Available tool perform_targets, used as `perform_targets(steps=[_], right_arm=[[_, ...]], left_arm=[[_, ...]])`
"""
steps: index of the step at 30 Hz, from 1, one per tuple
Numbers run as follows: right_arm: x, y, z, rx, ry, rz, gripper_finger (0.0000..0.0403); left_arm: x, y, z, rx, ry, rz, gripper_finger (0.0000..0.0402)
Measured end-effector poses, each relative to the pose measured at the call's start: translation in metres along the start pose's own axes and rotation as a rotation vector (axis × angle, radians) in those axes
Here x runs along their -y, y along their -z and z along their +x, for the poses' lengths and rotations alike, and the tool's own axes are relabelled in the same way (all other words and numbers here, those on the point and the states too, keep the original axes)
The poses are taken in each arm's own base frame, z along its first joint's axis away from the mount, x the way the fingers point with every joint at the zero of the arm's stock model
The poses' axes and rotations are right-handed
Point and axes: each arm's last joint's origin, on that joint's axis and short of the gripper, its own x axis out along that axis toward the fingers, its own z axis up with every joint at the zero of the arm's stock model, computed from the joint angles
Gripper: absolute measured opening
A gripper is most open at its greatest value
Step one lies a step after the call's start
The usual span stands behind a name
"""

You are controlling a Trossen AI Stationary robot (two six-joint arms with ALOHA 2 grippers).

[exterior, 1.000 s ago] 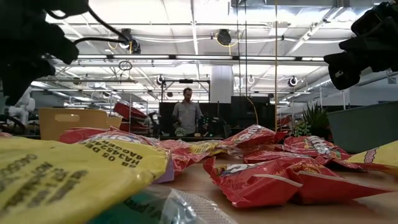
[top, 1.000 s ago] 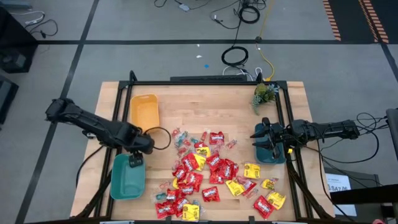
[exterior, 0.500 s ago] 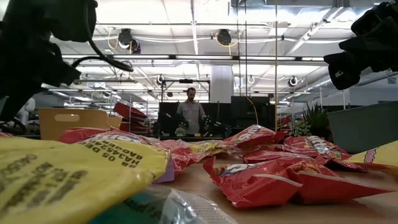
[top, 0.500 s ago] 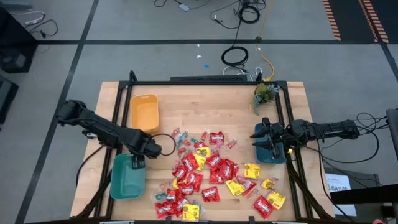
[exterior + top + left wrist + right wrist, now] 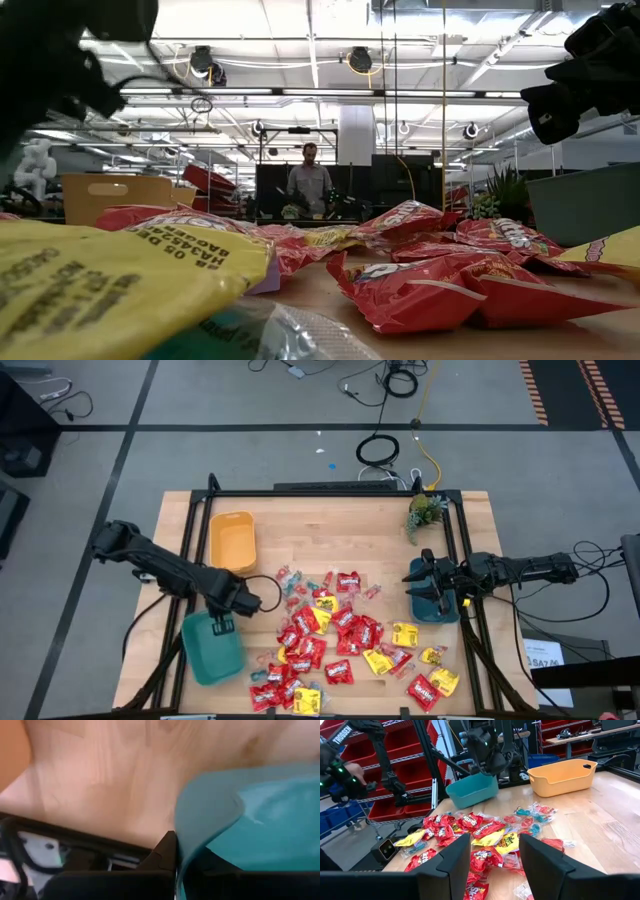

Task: Sort candy
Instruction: Move the green bin to the top center of the table

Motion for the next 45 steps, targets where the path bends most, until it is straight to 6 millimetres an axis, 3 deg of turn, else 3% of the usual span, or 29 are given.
perform_targets(steps=[6,11,15,21,27,32,39,45], right_arm=[[0.000,0.000,0.000,0.000,0.000,0.000,0.0160],[0.000,0.000,0.000,0.000,0.000,0.000,0.0160],[0.000,0.000,0.000,0.000,0.000,0.000,0.0160],[0.000,0.000,0.000,0.001,0.000,0.000,0.0160],[0.000,0.000,0.000,0.000,0.000,0.000,0.0160],[0.000,0.000,0.000,0.000,0.000,0.000,0.0160],[0.000,0.000,0.000,0.000,0.000,0.000,0.0160],[0.000,0.000,0.000,0.000,0.000,0.000,0.0160]], left_arm=[[0.004,0.004,-0.059,0.046,0.035,0.057,0.0011],[-0.011,0.000,-0.112,0.173,0.097,0.168,0.0011],[-0.047,-0.018,-0.147,0.319,0.076,0.168,0.0010],[-0.120,-0.071,-0.175,0.387,0.017,0.243,0.0010],[-0.186,-0.140,-0.174,0.351,-0.063,0.361,0.0010],[-0.225,-0.195,-0.159,0.340,-0.140,0.373,0.0010],[-0.269,-0.238,-0.139,0.333,-0.158,0.292,0.0010],[-0.286,-0.255,-0.120,0.326,-0.136,0.292,0.0010]])
